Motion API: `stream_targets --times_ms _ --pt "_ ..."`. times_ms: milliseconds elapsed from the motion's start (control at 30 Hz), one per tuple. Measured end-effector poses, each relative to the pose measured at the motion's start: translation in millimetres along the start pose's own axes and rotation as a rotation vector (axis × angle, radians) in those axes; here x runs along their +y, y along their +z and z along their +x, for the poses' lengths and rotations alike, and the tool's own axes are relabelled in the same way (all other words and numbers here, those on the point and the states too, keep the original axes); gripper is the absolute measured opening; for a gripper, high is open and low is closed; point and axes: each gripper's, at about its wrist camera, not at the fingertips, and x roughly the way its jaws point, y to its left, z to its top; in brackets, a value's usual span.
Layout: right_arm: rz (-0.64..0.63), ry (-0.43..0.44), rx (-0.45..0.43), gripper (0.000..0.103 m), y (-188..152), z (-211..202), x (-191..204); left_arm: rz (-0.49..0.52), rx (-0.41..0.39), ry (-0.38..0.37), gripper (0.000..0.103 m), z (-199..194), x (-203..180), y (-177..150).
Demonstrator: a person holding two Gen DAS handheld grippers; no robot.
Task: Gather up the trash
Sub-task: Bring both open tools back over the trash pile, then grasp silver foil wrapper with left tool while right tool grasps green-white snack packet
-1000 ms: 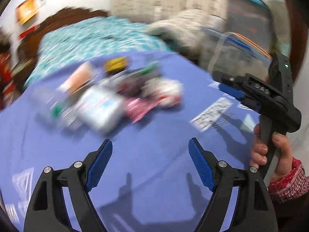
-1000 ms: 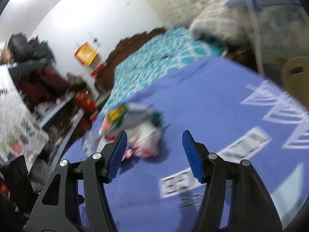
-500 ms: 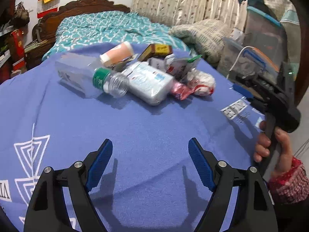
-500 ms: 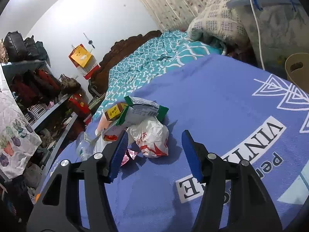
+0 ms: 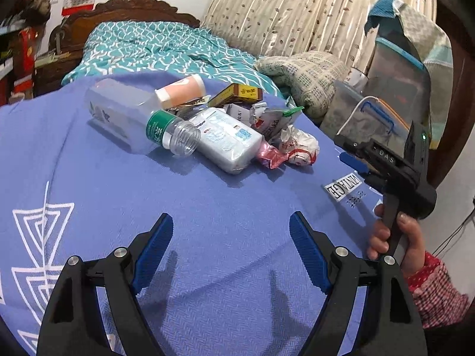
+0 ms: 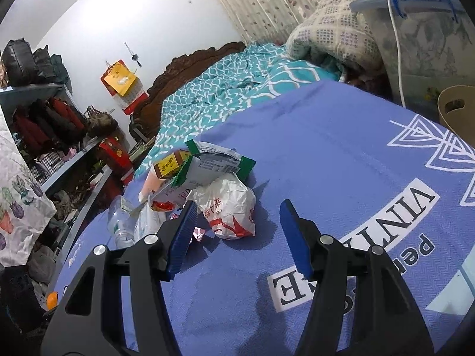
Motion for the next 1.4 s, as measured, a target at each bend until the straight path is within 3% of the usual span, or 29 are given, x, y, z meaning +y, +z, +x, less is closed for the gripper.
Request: stream_targets --times_ms 633,767,900,1100,1233,1267,1300,1333,1367,1400 --pt "0.002 0.012 0.008 0.061 -2 2 2 -0.017 0.021 -0.002 0.076 5 5 0" --pt "-0.012 0.046 0.059 0.065 -1 8 6 -0.031 0.019 -0.009 0.076 4 7 1" --pt "-0.139 0.073 0.073 0.086 17 15 27 -0.041 0.032 -0.017 0.076 6 8 1" --pt "-0.373 0.049 0.140 0.088 52 59 64 -0.048 0.041 -0.005 0.076 8 9 2" --pt "-0.352 0.067 0.199 0.088 73 98 62 -0.059 0.048 0.011 0.076 10 12 2" --pt "-0.307 0.115 0.233 0.079 76 107 57 -0.061 0.050 0.012 0.076 10 12 1" --pt "-0.283 0.154 0.265 0.055 76 111 55 -0.063 0.054 0.015 0.076 11 13 1" --pt "-0.276 0.184 0.313 0.042 72 117 54 -0.063 0.057 0.016 0.076 11 13 1" --pt "-0.294 0.186 0.347 0.033 65 117 56 -0.064 0.062 0.018 0.076 12 13 1" --pt "-0.315 0.182 0.364 0.030 56 112 57 -0.065 0.067 0.018 0.076 13 13 1"
